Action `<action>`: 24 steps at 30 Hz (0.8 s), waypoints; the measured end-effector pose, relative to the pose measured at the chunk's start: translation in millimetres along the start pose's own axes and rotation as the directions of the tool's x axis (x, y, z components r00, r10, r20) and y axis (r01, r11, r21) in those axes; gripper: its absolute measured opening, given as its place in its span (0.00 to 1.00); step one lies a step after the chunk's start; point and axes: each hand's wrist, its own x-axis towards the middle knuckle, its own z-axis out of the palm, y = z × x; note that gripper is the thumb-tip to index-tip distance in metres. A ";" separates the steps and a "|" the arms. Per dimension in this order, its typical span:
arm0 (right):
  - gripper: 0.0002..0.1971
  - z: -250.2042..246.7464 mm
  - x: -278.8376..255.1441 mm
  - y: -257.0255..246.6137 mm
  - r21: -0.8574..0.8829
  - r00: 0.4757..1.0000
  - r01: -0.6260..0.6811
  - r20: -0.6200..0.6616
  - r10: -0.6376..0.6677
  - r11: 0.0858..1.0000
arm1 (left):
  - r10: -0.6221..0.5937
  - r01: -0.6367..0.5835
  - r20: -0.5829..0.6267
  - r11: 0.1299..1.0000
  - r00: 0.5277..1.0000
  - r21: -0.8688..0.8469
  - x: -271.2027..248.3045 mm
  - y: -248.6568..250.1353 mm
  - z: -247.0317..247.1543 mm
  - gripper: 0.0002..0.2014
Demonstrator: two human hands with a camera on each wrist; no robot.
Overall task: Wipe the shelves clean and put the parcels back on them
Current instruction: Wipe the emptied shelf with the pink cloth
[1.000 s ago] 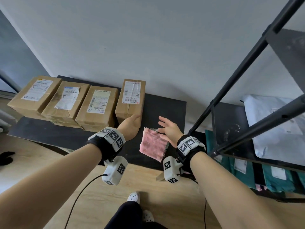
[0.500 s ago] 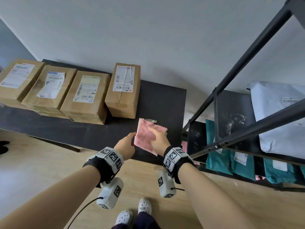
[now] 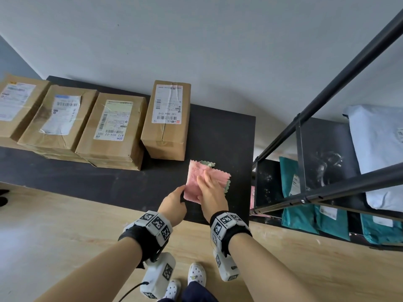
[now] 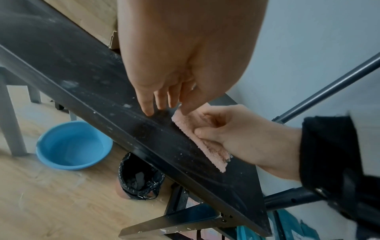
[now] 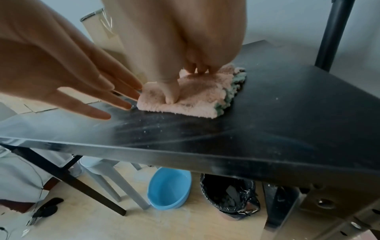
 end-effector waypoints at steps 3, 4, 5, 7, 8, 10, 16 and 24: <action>0.19 6.9 5.7 0.5 0.016 0.996 0.008 -0.091 -0.007 1.000 | 0.012 -0.016 -0.042 0.994 0.999 -0.109 5.2 -2.4 5.3 0.28; 0.15 8.5 7.0 0.7 0.039 0.993 -0.003 -0.114 0.008 0.999 | 0.011 -0.019 -0.053 0.988 0.999 -0.152 6.2 -3.1 6.7 0.28; 0.13 9.1 7.8 1.8 0.069 0.992 -0.019 -0.124 0.027 0.997 | 0.009 -0.021 -0.059 0.981 0.998 -0.194 6.2 -2.6 7.1 0.27; 0.13 14.1 8.5 3.1 0.084 0.991 -0.040 -0.128 0.050 0.996 | 0.013 -0.025 -0.051 0.967 0.999 -0.255 3.8 0.2 6.1 0.27; 0.13 12.7 6.2 2.8 0.090 0.989 -0.072 -0.125 0.083 0.993 | 0.025 -0.037 -0.047 0.962 0.999 -0.271 1.5 2.9 4.1 0.27; 0.14 1.6 -3.7 -2.9 0.274 0.972 -0.075 -0.194 0.132 0.959 | 0.066 -0.079 -0.055 0.952 0.996 -0.294 -5.2 10.9 -1.1 0.26; 0.09 -45.9 -49.7 -28.2 0.713 0.927 -0.155 -0.135 0.350 0.684 | 0.229 -0.241 -0.078 0.920 0.970 -0.308 -40.2 51.8 -22.3 0.23; 0.08 -101.9 -128.7 -34.7 0.834 0.786 -0.088 -0.278 0.552 0.545 | 0.489 -0.477 0.003 0.852 0.872 -0.217 -103.6 120.0 -31.6 0.08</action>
